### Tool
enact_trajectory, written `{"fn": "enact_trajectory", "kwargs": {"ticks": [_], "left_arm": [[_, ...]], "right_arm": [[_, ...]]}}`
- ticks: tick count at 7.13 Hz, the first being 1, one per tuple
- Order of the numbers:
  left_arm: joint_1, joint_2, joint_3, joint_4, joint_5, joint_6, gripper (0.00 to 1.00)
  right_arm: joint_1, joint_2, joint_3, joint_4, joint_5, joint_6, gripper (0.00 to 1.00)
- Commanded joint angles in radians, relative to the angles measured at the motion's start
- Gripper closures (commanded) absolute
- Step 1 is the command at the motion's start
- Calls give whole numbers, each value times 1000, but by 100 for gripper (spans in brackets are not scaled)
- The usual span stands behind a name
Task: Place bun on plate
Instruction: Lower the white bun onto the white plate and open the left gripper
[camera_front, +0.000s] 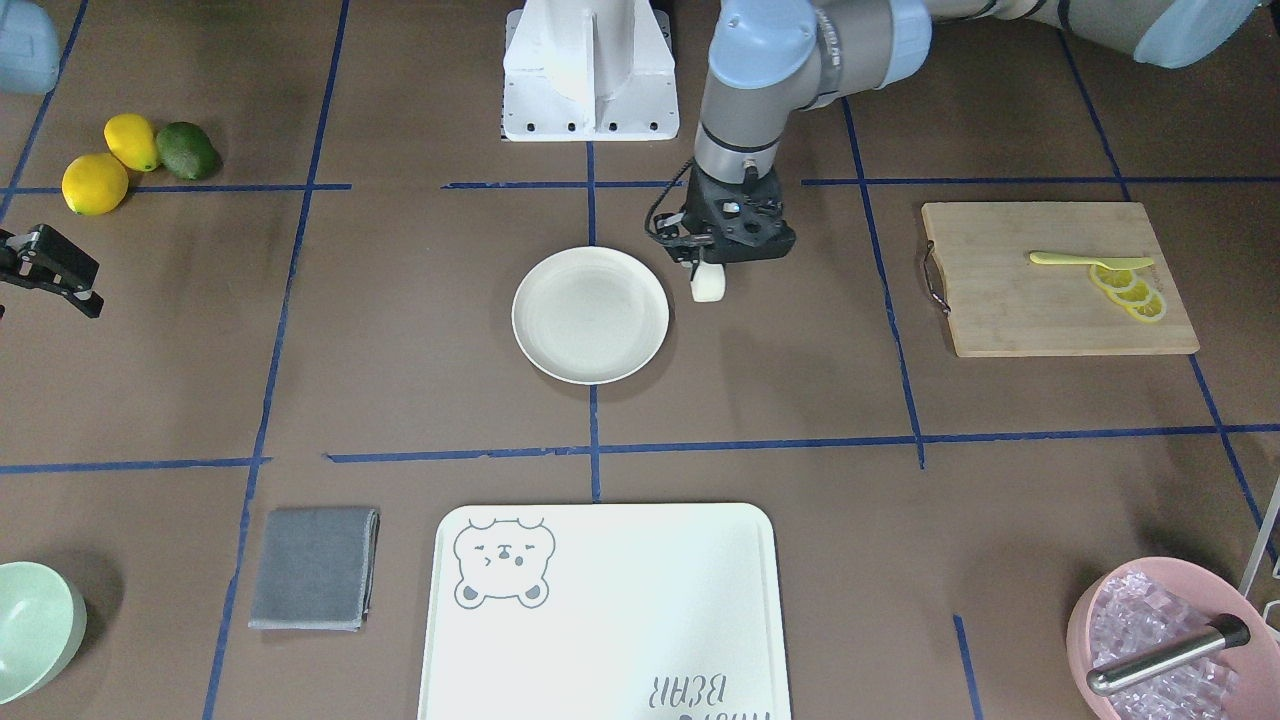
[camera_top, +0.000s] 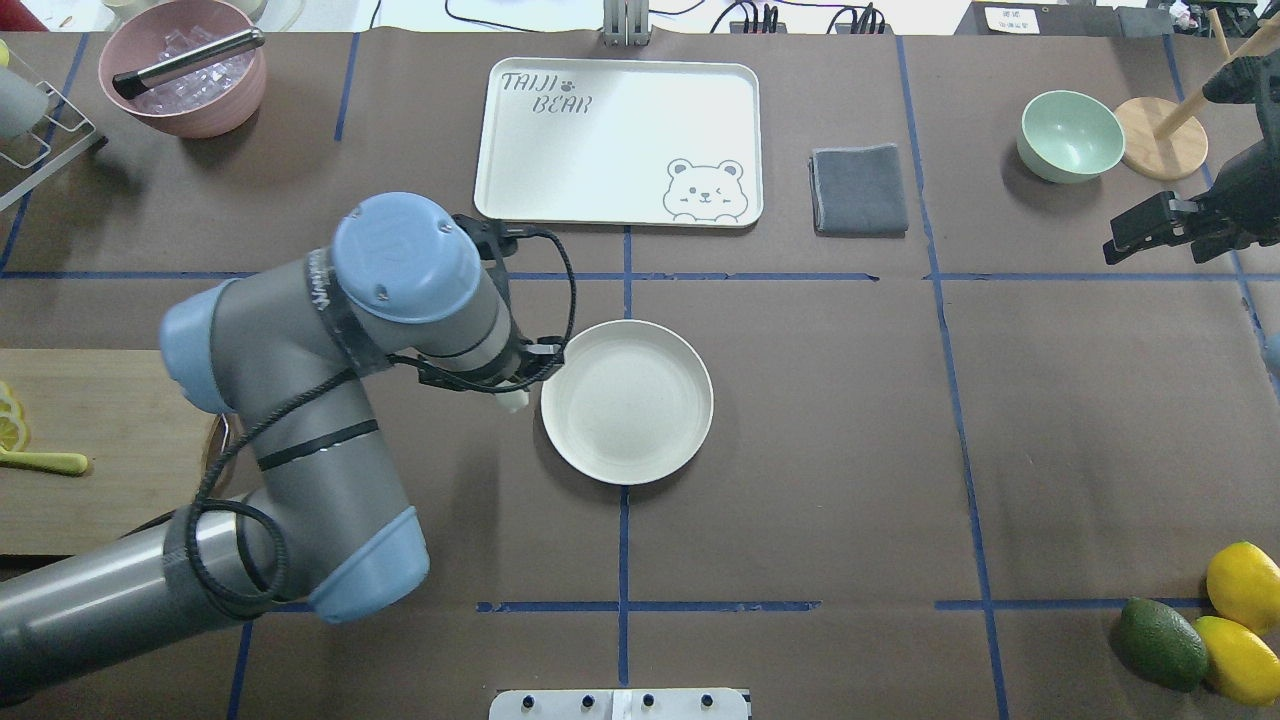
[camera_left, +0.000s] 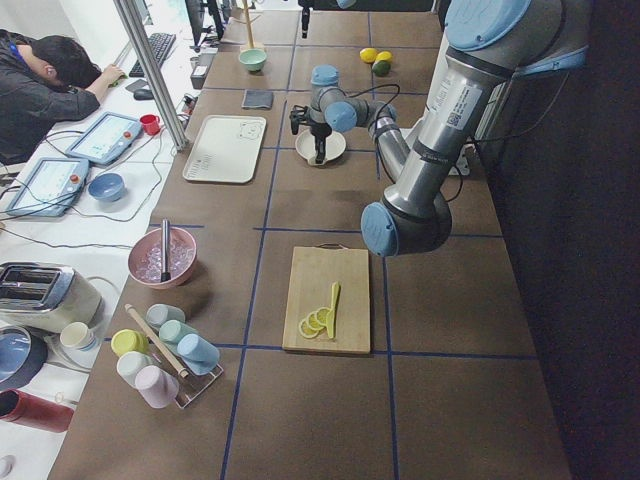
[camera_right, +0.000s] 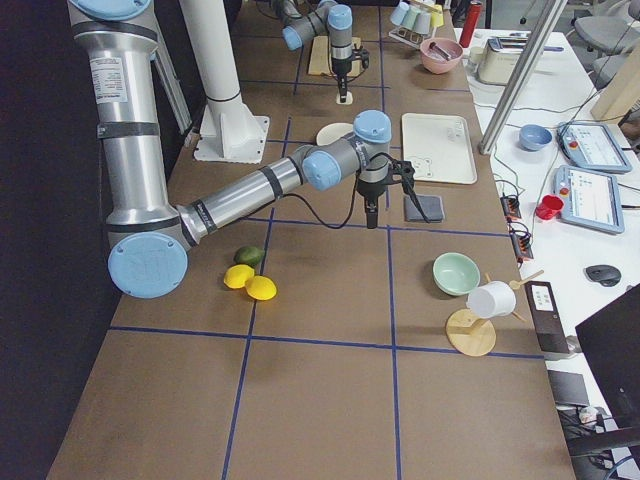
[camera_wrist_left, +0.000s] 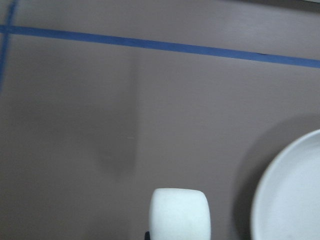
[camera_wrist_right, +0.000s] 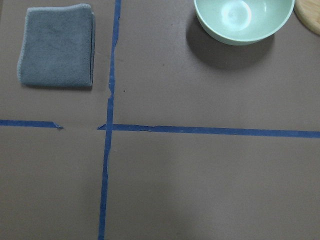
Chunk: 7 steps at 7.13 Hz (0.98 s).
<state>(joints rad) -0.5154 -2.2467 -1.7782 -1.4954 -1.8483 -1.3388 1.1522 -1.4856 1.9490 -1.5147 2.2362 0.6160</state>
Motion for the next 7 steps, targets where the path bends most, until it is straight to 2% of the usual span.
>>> {"fn": "enact_trajectory", "kwargs": {"ticks": [1, 3, 7], "left_arm": [[64, -105, 113, -35, 76, -23, 64], [66, -114, 213, -159, 78, -34, 64], [86, -152, 292, -206, 90, -33, 63]], "right_arm": [[3, -4, -1, -1, 0, -6, 0], [4, -2, 1, -1, 0, -4, 0], [8, -1, 1, 1, -1, -4, 0]]}}
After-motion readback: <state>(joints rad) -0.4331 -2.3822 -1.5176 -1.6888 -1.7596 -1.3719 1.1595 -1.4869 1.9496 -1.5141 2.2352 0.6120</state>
